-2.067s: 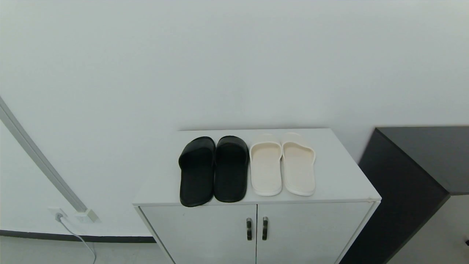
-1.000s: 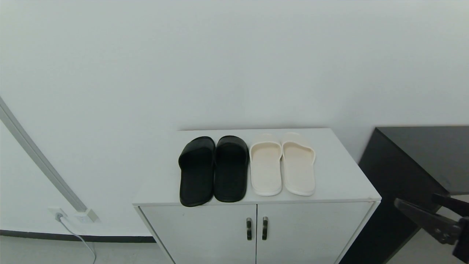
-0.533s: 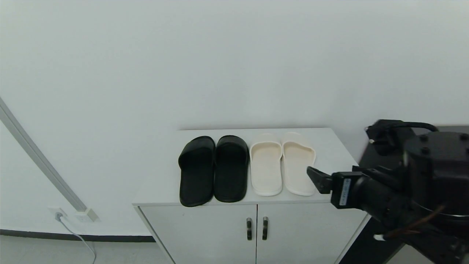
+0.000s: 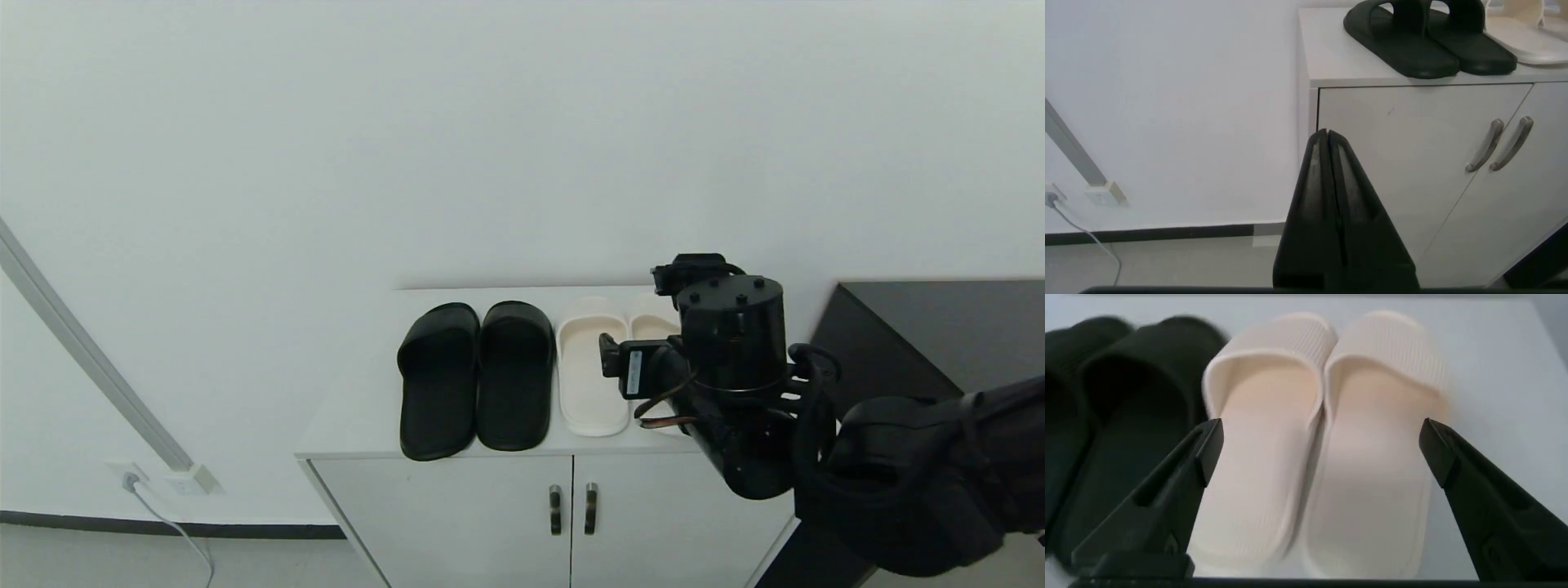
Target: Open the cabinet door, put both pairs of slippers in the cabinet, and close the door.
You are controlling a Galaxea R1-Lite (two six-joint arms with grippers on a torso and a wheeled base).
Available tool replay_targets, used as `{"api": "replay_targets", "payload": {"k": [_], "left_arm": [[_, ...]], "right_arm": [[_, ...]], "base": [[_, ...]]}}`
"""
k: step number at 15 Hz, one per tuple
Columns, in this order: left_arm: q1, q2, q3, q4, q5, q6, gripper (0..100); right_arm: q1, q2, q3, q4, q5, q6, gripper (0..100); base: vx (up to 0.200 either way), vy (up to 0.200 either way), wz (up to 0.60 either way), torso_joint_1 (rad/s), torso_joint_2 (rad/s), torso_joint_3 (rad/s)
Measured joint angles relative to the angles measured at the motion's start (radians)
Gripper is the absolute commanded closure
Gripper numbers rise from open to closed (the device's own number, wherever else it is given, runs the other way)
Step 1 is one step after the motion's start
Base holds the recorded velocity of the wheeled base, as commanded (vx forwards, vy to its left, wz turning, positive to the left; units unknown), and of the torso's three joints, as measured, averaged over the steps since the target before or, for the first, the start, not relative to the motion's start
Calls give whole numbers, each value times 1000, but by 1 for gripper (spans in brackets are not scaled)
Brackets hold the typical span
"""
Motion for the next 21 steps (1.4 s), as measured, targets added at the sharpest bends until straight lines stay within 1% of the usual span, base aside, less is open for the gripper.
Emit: {"api": "replay_targets", "payload": {"k": [2,6,9,11,16,17,21], "left_arm": [[0,0,0,0,0,0,100],[0,0,0,0,0,0,100],[0,0,0,0,1,-2,100],[0,0,0,0,1,-3,100],[0,0,0,0,2,-3,100],[0,0,0,0,1,-3,100],[0,0,0,0,2,-4,100]], "right_arm": [[-29,62,-18,-42,17,-50,0],[-55,160,-94,-48,27,-59,0],[-71,222,-182,-43,27,-74,0],[-95,267,-247,-30,28,-76,0],[-146,343,-354,-27,30,-71,0],[-153,352,-369,-28,29,-70,100],[-161,372,-386,-26,28,-69,100]], "base": [[0,0,0,0,0,0],[0,0,0,0,0,0],[0,0,0,0,0,0],[0,0,0,0,0,0],[0,0,0,0,0,0],[0,0,0,0,0,0],[0,0,0,0,0,0]]}}
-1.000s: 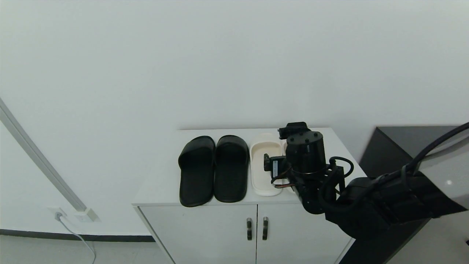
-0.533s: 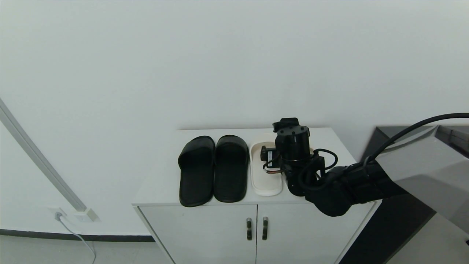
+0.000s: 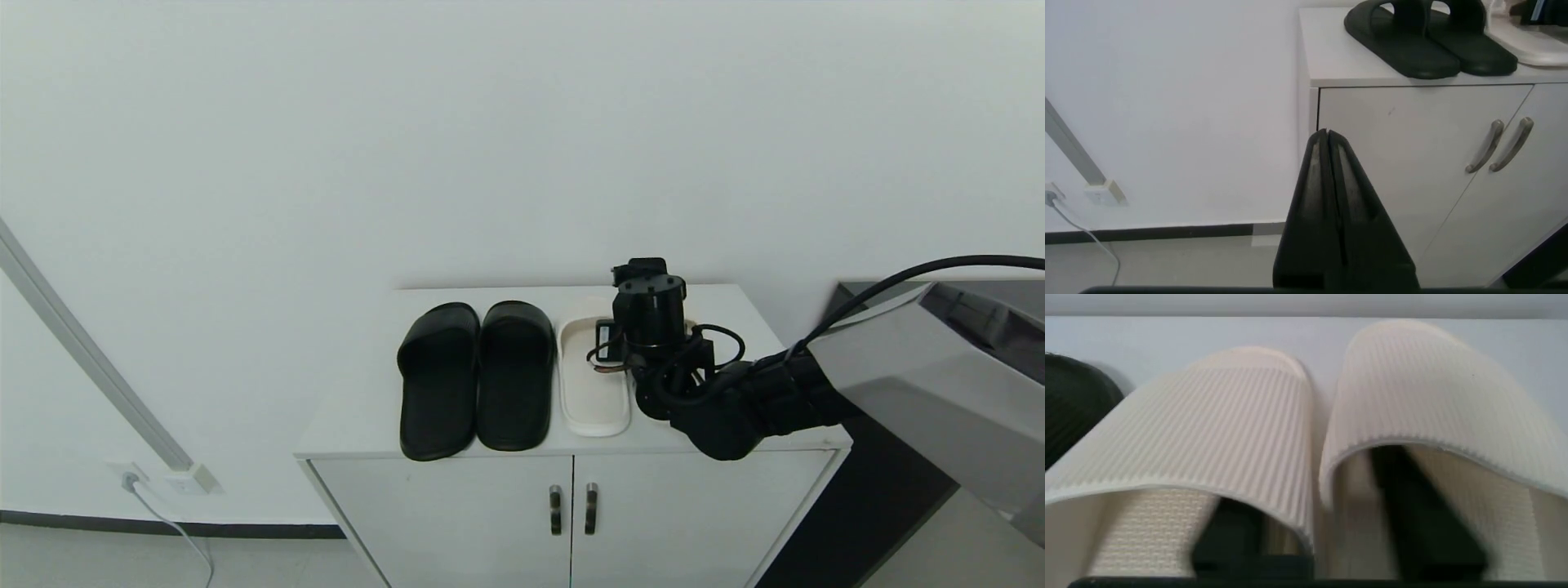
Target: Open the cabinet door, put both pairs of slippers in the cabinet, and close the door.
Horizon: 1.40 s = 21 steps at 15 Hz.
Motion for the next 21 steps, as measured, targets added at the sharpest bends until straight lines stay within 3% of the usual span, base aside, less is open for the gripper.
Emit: {"api": "replay_targets", "payload": {"k": [6,9,16,21], "left_arm": [[0,0,0,0,1,-2,100],[0,0,0,0,1,-1,100],[0,0,0,0,0,3,100],[0,0,0,0,0,3,100]], "right_arm": [[24,-54,24,0,-4,-19,100],[50,-151,126,-1,4,-29,100],[162,-547,607,-5,291,-32,100],[183,-704,769,-3,431,-34,100]], "base": [[0,0,0,0,0,0],[0,0,0,0,0,0],[0,0,0,0,0,0],[0,0,0,0,0,0]]}}
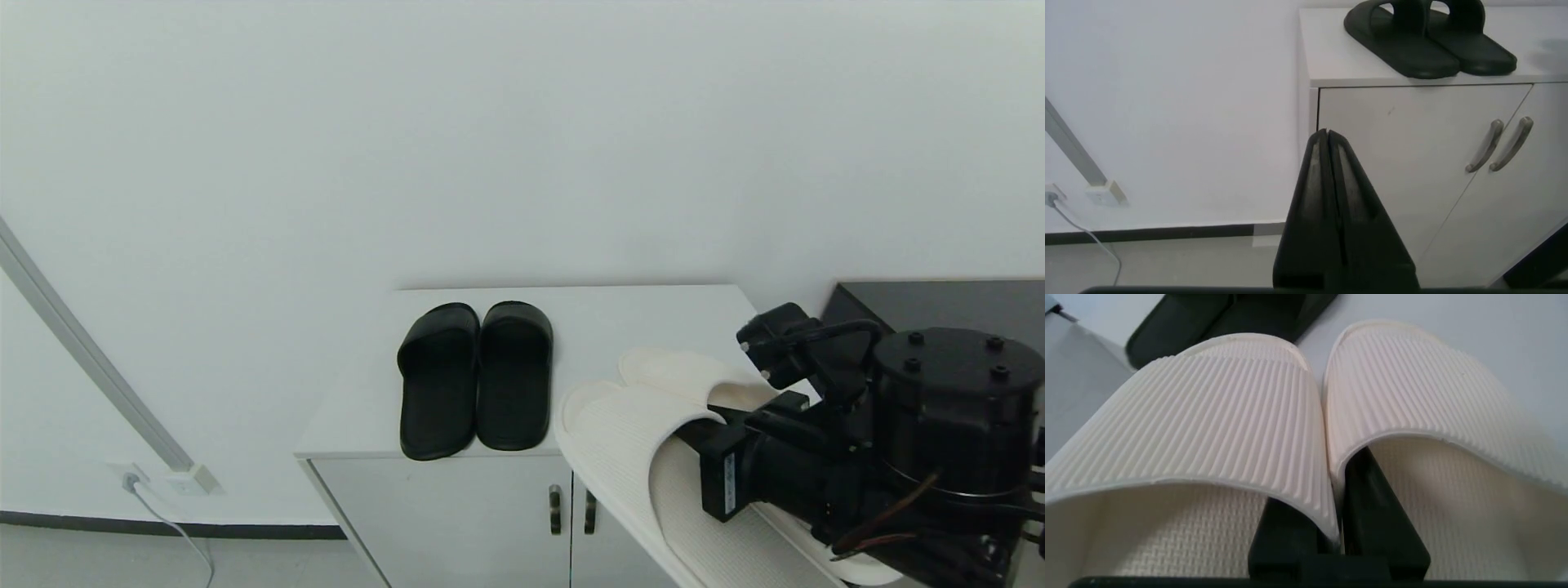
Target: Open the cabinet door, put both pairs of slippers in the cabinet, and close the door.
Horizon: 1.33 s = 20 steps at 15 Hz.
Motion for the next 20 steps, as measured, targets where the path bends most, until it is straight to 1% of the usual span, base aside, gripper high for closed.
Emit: {"api": "replay_targets", "payload": {"k": [2,13,16,20], "left_arm": [[0,0,0,0,0,-1,100],[0,0,0,0,0,-1,100],[0,0,0,0,0,-1,100],[0,0,0,0,0,-2,100]], "right_arm": [[0,-32,23,1,20,-5,100],[-3,-51,43,0,19,-7,100],[-3,-47,44,-2,15,-10,100],[-5,-47,68,-4,20,-47,100]], "base": [[0,0,0,0,0,0],[-200,0,0,2,-1,4],[0,0,0,0,0,0],[0,0,0,0,0,0]]}}
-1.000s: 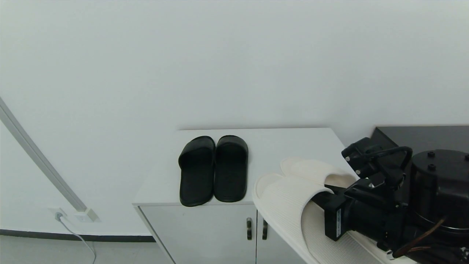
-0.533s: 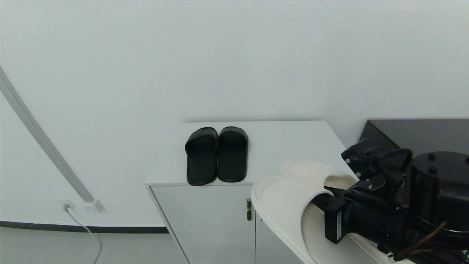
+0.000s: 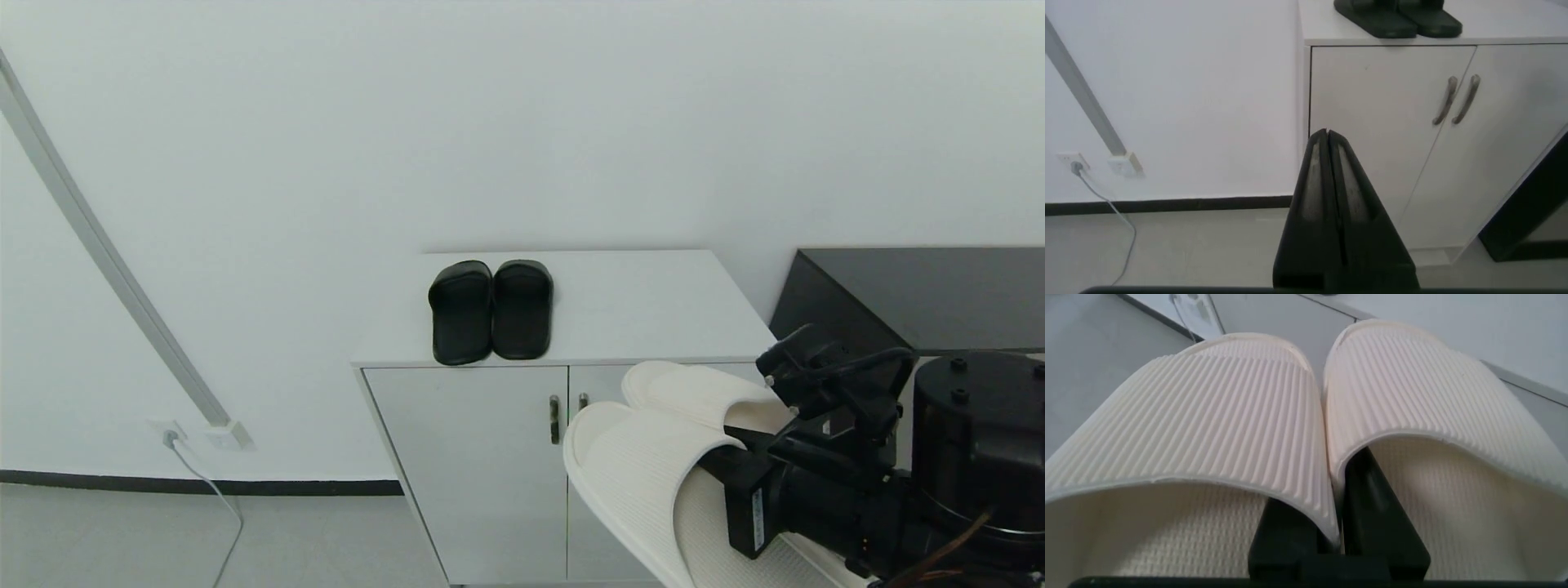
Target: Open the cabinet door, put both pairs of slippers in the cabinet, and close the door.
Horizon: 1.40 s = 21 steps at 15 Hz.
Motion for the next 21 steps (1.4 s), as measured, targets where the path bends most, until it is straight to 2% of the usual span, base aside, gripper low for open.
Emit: {"api": "replay_targets", "payload": {"k": [17,18,21], "left_arm": [[0,0,1,0,-1,5,100],[0,0,1,-1,-2,5,0],[0,0,1,0,-1,4,0]], "right_arm": [[-12,3,17,-1,3,0,100],[-12,3,20,-1,4,0,100],[-11,4,23,-1,3,0,100]], "base": [[0,0,0,0,0,0],[0,0,0,-95,183,110],[0,0,0,-189,439,242]]}}
